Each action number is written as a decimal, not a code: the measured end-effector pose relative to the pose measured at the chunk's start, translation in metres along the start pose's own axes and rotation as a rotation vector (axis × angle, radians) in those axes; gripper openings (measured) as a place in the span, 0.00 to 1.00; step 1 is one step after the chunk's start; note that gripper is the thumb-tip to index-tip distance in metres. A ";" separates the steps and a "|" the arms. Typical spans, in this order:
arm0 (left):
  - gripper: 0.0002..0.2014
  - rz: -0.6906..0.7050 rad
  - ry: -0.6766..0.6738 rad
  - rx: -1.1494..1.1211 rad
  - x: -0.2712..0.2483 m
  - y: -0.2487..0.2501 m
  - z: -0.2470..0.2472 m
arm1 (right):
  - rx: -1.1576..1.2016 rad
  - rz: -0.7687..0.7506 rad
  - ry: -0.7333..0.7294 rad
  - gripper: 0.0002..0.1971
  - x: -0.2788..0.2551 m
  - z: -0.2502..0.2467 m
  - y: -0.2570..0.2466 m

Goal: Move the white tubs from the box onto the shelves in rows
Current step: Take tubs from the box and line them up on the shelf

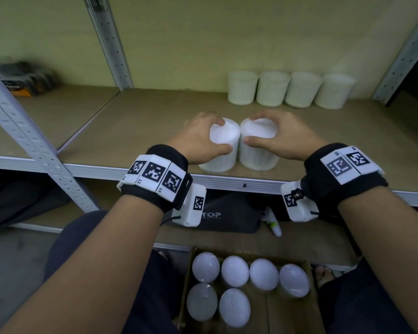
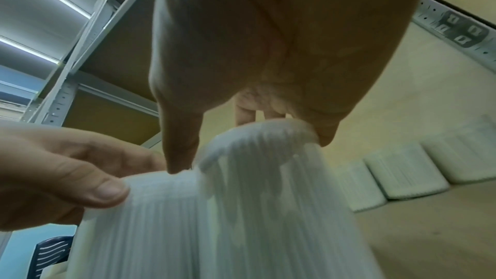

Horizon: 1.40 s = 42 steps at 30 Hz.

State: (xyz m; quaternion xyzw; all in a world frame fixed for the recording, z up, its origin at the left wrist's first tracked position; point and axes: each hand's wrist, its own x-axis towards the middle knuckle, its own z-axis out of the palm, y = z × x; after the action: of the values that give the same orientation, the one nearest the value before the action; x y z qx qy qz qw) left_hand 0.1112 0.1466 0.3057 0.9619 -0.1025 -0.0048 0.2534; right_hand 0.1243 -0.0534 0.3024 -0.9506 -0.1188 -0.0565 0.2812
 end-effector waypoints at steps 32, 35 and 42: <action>0.13 -0.035 0.211 0.123 0.042 -0.030 -0.026 | -0.226 -0.118 -0.078 0.14 0.071 0.007 -0.022; 0.13 -0.050 0.218 0.129 0.061 -0.041 -0.031 | -0.248 -0.117 -0.082 0.13 0.094 0.018 -0.024; 0.13 -0.049 0.216 0.159 0.110 -0.068 -0.042 | -0.218 -0.132 -0.050 0.14 0.144 0.038 -0.026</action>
State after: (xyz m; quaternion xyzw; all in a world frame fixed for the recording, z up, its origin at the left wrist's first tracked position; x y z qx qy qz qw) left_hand 0.2343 0.2028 0.3143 0.9761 -0.0512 0.1009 0.1856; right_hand 0.2580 0.0164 0.3095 -0.9667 -0.1814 -0.0639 0.1687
